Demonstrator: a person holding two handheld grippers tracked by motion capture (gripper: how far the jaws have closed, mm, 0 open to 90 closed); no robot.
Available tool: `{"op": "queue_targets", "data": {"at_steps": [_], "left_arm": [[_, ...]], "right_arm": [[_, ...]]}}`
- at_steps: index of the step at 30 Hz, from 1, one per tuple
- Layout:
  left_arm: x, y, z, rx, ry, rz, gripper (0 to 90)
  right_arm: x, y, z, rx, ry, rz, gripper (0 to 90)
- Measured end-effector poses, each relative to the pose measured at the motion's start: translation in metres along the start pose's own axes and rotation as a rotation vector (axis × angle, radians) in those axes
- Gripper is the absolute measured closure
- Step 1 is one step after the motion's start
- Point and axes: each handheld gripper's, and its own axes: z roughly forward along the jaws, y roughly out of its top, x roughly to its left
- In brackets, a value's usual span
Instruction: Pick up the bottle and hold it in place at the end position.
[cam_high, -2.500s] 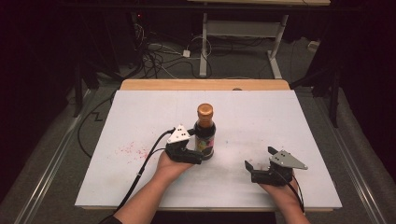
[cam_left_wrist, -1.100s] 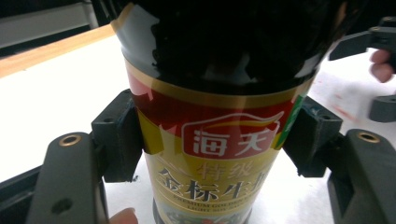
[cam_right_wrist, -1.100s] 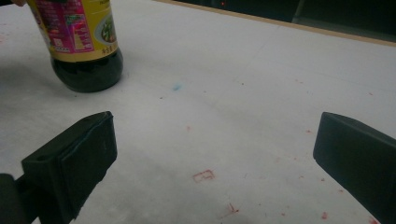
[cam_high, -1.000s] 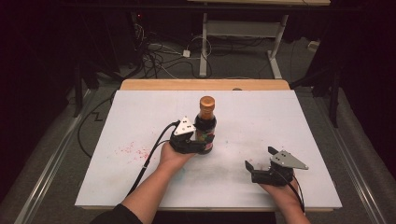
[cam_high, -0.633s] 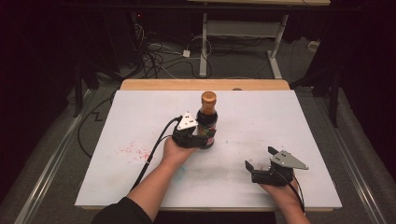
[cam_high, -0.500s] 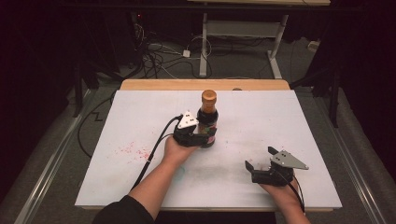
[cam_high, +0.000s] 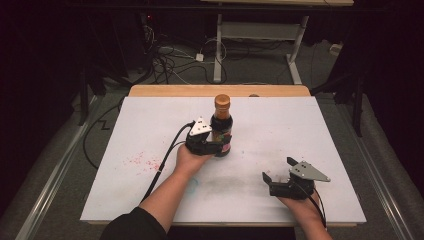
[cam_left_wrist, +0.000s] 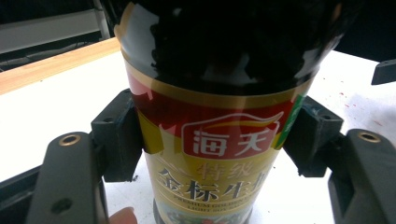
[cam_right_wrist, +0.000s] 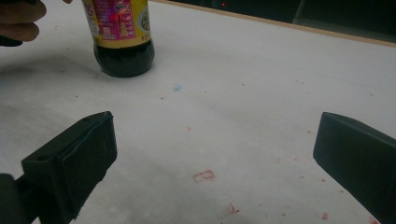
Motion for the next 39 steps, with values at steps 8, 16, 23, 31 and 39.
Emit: {"op": "queue_targets", "data": {"at_steps": [8,16,23,31,39], "left_arm": [[0.007,-0.001,-0.006,0.06,-0.002,0.078,28.4],[0.007,-0.004,-0.006,0.024,-0.011,0.058,28.1],[0.007,-0.004,-0.007,0.021,-0.013,0.057,27.9],[0.003,-0.004,-0.004,-0.026,-0.025,-0.004,27.8],[0.003,-0.004,-0.004,-0.024,-0.027,-0.006,27.6]], "right_arm": [[0.0,0.0,0.0,0.001,0.002,0.001,0.3],[-0.004,0.001,0.001,0.013,0.024,0.027,0.3],[-0.007,0.008,0.001,-0.005,0.035,0.04,1.9],[-0.006,0.033,0.005,-0.035,0.081,0.034,16.1],[-0.003,0.055,0.011,-0.067,0.118,0.015,25.0]]}}
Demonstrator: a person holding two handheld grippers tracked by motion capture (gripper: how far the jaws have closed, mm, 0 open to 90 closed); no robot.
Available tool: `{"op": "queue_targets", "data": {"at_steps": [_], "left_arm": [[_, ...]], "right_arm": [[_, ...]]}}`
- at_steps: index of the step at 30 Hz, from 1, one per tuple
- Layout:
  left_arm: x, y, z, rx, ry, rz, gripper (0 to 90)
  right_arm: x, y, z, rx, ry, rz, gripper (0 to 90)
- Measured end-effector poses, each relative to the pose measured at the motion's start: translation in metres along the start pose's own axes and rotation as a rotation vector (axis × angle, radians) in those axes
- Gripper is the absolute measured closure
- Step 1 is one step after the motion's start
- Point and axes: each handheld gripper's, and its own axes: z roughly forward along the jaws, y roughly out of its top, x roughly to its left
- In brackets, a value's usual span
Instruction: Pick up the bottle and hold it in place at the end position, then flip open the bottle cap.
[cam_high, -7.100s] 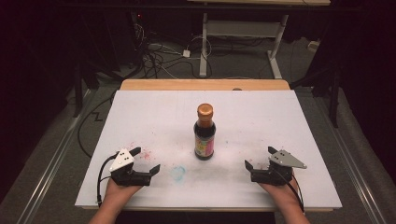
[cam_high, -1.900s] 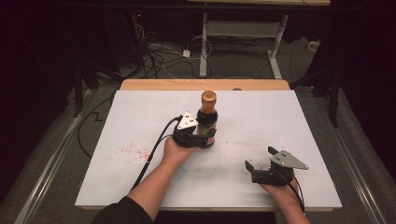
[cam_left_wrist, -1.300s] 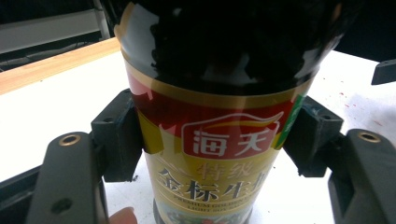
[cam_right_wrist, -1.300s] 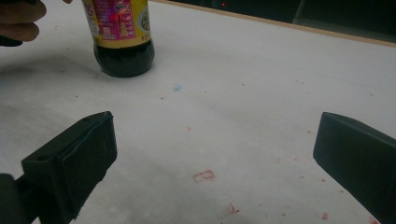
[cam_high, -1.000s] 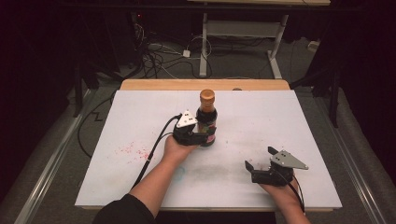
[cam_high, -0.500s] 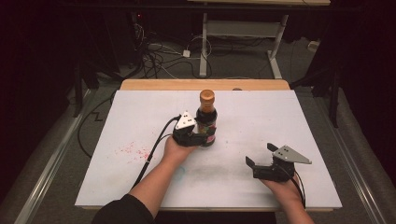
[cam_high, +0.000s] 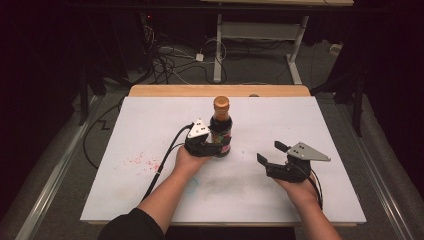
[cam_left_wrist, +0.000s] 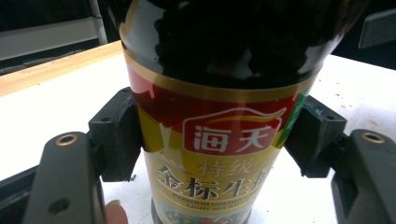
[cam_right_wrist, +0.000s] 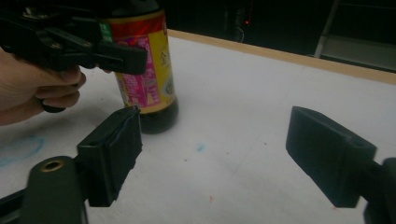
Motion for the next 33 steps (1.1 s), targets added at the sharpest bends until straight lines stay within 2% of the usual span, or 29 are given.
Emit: {"op": "queue_targets", "data": {"at_steps": [2,3,4,5,7,8,9,15,16,17,18,19,21,26,27,30,31,33], "left_arm": [[0.0,0.0,0.0,0.002,0.0,0.001,27.7],[0.0,0.0,0.001,0.003,-0.002,0.003,27.7],[0.0,0.0,0.001,0.003,-0.002,0.003,27.8],[0.001,0.001,0.0,0.012,-0.005,0.01,27.9],[0.001,0.0,0.0,0.007,-0.008,0.006,27.9],[0.001,0.0,0.0,0.007,-0.008,0.006,27.9],[0.0,0.0,0.0,0.007,-0.007,0.007,28.0],[0.0,0.0,0.0,0.005,-0.007,0.006,28.1],[0.0,0.0,0.0,0.005,-0.007,0.006,28.2],[0.0,0.0,0.0,0.005,-0.006,0.006,28.2],[0.0,0.0,0.0,0.005,-0.006,0.006,28.2],[0.0,0.0,0.0,0.005,-0.005,0.008,28.2],[0.0,0.0,0.0,0.005,-0.005,0.008,28.2],[0.0,0.0,0.0,0.005,-0.006,0.008,28.3],[0.005,0.0,-0.003,0.055,0.006,0.068,28.3],[0.005,0.0,-0.003,0.053,0.008,0.067,28.4],[0.001,0.0,0.0,0.001,-0.009,0.009,28.4],[0.0,0.0,0.0,0.002,-0.007,0.009,28.4]], "right_arm": [[0.0,0.003,0.001,-0.005,0.008,0.001,28.3],[0.001,0.008,0.003,-0.018,0.021,0.003,35.1],[0.001,0.008,0.003,-0.018,0.021,0.003,35.1],[0.003,0.014,0.007,-0.024,0.039,-0.004,41.6],[0.004,0.02,0.011,-0.029,0.053,-0.011,48.8],[0.004,0.02,0.011,-0.029,0.053,-0.011,48.8],[0.007,0.025,0.015,-0.037,0.066,-0.011,55.9],[0.014,0.041,0.028,-0.046,0.095,-0.026,77.5],[0.014,0.041,0.028,-0.046,0.095,-0.026,77.5],[0.014,0.046,0.032,-0.047,0.102,-0.043,82.4],[0.014,0.046,0.032,-0.047,0.102,-0.043,82.4],[0.015,0.05,0.035,-0.043,0.103,-0.046,86.8],[0.016,0.054,0.038,-0.049,0.109,-0.043,89.9],[0.02,0.063,0.042,-0.051,0.116,-0.057,90.0],[0.021,0.067,0.044,-0.053,0.118,-0.061,90.0],[0.023,0.071,0.046,-0.052,0.121,-0.068,90.0],[0.024,0.074,0.048,-0.053,0.128,-0.074,90.0],[0.024,0.077,0.049,-0.052,0.134,-0.077,90.0]]}}
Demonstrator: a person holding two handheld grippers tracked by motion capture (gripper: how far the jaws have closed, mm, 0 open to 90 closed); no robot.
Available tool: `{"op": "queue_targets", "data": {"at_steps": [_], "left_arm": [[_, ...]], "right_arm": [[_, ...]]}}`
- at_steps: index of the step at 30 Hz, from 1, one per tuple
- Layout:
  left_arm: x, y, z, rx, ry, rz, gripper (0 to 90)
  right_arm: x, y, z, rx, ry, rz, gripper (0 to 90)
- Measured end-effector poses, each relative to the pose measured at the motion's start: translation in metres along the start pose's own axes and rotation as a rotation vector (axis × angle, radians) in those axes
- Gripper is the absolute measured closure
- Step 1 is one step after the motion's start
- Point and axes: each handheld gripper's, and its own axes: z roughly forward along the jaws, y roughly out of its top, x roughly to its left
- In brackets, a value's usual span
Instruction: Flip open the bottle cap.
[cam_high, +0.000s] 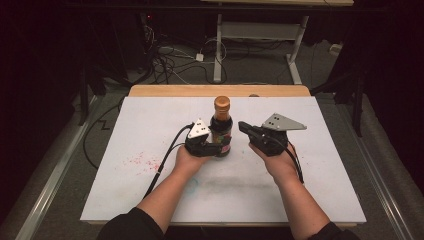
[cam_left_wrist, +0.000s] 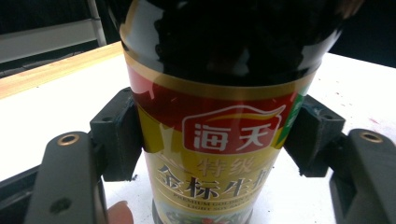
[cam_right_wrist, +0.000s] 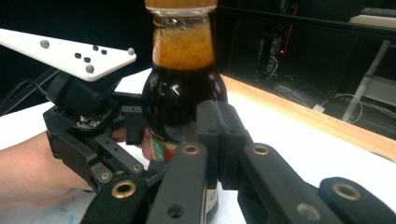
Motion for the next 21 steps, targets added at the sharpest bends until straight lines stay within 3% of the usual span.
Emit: {"op": "queue_targets", "data": {"at_steps": [19,20,21], "left_arm": [[-0.001,0.0,0.0,0.004,0.002,0.005,28.5],[0.002,0.0,-0.004,0.052,-0.008,0.062,28.5],[0.002,0.0,-0.004,0.052,-0.008,0.062,28.5]], "right_arm": [[0.007,0.043,0.003,0.009,0.04,-0.002,90.0],[0.007,0.048,0.003,0.011,0.043,-0.015,90.0],[0.007,0.048,0.003,0.011,0.043,-0.015,90.0]]}}
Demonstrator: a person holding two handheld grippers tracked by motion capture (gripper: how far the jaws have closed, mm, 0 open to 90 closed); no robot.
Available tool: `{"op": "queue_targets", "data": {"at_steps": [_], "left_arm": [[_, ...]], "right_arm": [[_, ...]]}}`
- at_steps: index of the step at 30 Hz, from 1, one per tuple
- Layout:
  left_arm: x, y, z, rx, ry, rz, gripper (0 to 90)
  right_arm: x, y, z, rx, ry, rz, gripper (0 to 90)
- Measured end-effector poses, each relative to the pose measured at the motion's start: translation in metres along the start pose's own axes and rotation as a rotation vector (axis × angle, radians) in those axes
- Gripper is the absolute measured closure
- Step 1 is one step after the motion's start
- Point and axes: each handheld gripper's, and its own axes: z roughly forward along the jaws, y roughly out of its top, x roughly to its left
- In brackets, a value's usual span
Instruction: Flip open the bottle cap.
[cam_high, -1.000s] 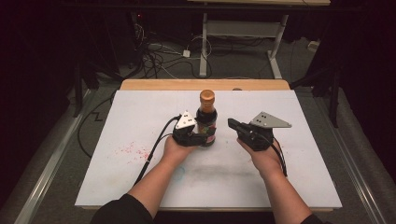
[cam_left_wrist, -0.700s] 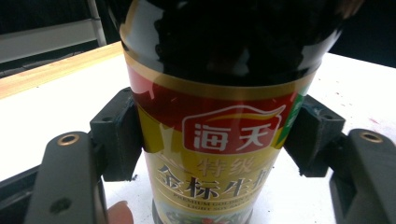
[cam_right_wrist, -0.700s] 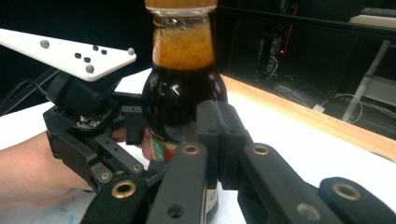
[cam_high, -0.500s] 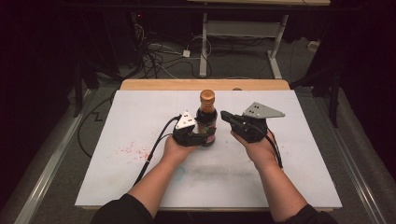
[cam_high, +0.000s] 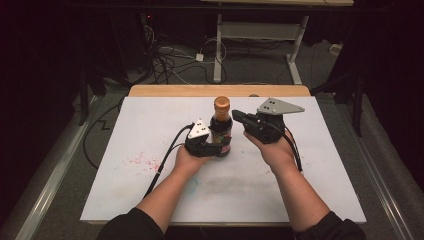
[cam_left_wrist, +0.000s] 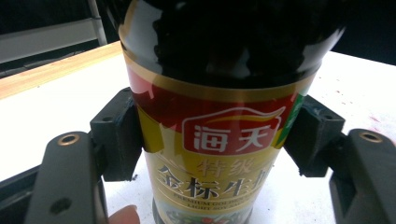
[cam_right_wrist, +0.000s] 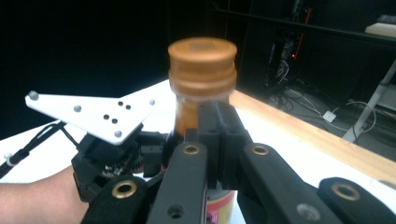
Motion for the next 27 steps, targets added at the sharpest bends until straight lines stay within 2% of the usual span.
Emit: {"op": "queue_targets", "data": {"at_steps": [2,3,4,5,6,7,8,10,11,22,23,24,26,27], "left_arm": [[0.001,0.0,-0.001,0.01,0.001,0.011,28.5],[-0.003,0.0,0.004,-0.049,0.012,-0.055,28.5],[-0.003,0.0,0.004,-0.049,0.012,-0.055,28.5],[0.0,0.0,0.0,0.001,0.001,0.002,28.5],[0.0,0.0,0.0,0.001,0.001,0.002,28.5],[-0.003,0.0,0.004,-0.047,0.011,-0.055,28.5],[-0.003,0.0,0.004,-0.047,0.011,-0.055,28.5],[-0.003,0.0,0.004,-0.048,0.011,-0.054,28.5],[0.001,0.0,-0.001,0.011,0.001,0.013,28.5],[0.001,0.0,-0.001,0.01,0.0,0.014,28.5],[-0.003,0.0,0.004,-0.049,0.011,-0.054,28.5],[-0.003,0.0,0.004,-0.049,0.011,-0.054,28.6],[-0.003,0.0,0.004,-0.049,0.01,-0.054,28.6],[0.001,0.0,0.0,0.003,0.023,0.008,28.6]], "right_arm": [[0.0,0.008,0.001,0.012,0.008,-0.006,90.0],[0.0,0.01,0.001,0.019,0.007,-0.012,90.0],[0.0,0.01,0.001,0.019,0.007,-0.012,90.0],[-0.001,0.013,0.002,0.027,0.01,-0.021,90.0],[-0.001,0.013,0.002,0.027,0.01,-0.021,90.0],[-0.002,0.017,0.002,0.036,0.015,-0.02,90.0],[-0.002,0.017,0.002,0.036,0.015,-0.02,90.0],[-0.003,0.02,0.003,0.054,0.022,-0.026,90.0],[-0.004,0.021,0.003,0.062,0.024,-0.03,90.0],[-0.006,0.028,0.005,0.113,0.043,-0.029,90.0],[-0.007,0.028,0.006,0.127,0.046,-0.026,90.0],[-0.007,0.028,0.006,0.127,0.046,-0.026,90.0],[-0.008,0.029,0.007,0.13,0.051,-0.027,90.0],[-0.009,0.029,0.007,0.137,0.055,-0.025,90.0]]}}
